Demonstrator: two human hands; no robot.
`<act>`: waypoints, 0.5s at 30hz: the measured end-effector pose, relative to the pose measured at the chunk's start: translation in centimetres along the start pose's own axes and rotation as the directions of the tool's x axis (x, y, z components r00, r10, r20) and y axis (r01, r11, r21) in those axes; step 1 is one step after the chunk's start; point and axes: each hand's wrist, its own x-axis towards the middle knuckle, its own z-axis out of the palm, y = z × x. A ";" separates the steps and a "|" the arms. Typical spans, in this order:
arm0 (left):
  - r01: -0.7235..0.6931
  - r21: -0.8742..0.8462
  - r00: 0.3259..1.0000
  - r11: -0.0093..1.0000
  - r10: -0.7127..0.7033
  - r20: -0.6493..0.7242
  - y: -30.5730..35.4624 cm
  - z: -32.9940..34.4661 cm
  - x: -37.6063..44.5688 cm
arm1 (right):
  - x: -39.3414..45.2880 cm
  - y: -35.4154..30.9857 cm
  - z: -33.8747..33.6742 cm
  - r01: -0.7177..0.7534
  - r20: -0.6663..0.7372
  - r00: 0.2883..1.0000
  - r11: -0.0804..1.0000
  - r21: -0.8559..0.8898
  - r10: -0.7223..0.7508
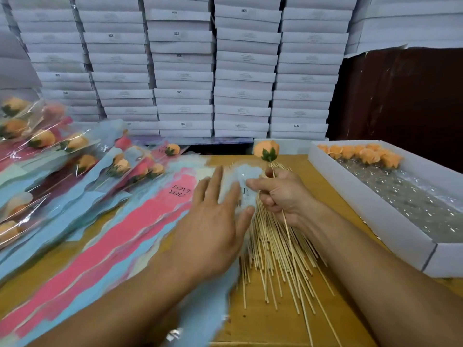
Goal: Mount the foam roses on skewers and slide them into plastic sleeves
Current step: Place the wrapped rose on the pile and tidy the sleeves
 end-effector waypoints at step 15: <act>0.304 -0.943 0.910 -0.133 -0.251 0.329 -4.4 -0.6 6.4 | -0.5 -0.2 0.0 -0.052 0.099 0.993 0.995 -0.087 0.060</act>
